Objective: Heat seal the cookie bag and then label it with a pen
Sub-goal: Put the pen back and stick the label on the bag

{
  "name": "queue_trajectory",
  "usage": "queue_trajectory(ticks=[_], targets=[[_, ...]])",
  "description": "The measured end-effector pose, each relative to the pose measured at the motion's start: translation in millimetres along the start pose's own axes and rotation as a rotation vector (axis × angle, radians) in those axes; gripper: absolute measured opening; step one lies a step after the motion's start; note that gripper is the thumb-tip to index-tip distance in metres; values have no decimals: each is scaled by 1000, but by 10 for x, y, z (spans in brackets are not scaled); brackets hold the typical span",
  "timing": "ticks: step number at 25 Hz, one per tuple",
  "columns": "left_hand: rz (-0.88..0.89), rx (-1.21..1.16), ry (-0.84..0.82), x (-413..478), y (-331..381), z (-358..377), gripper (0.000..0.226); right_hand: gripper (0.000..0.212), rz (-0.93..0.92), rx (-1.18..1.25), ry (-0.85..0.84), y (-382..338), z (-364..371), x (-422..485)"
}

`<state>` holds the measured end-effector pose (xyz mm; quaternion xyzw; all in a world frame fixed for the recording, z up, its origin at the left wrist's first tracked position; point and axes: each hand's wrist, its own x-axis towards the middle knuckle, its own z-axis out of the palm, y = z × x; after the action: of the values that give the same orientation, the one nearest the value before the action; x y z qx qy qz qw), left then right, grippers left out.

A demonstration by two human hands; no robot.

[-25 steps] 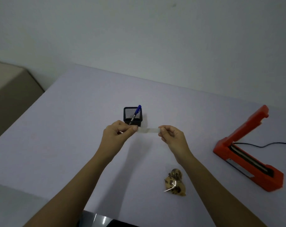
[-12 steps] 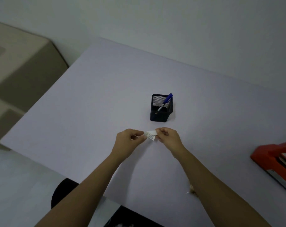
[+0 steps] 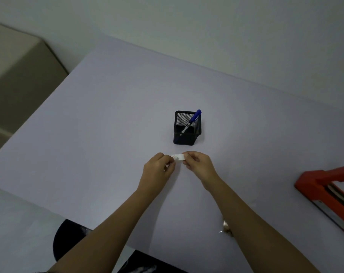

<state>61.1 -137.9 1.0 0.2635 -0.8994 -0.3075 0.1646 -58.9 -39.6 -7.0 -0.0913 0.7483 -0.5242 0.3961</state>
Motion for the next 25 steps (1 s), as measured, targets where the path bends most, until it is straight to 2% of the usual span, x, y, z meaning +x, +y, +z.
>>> queue_trajectory(ticks=[1, 5, 8, 12, 15, 18, 22, 25], targets=[[-49, -45, 16, 7, 7, -41, 6, 12, 13, -2, 19, 17, -5, 23], [-481, -270, 136, 23, -66, -199, 12, 12, 48, -98, 134, 121, -19, 134], [-558, -289, 157, -3, -131, -254, 13, 17, 1, -229, 179, 150, 24, 155], [-532, -298, 163, -18, -91, -279, 11, 14, -178, -476, 323, 170, 67, 125], [-512, -304, 171, -10, -11, -264, 11, 12, -208, -544, 345, 163, 12, 82], [-424, -288, 162, 3, 129, -183, 10, 17, -216, -402, 313, 23, -93, -91], [-107, -212, 53, 13, 498, 76, 7, 23, -174, -139, 100, -100, -402, -581], [81, -164, -30, -47, 770, 317, 3, 25, -112, -48, 75, -31, -718, -899]])
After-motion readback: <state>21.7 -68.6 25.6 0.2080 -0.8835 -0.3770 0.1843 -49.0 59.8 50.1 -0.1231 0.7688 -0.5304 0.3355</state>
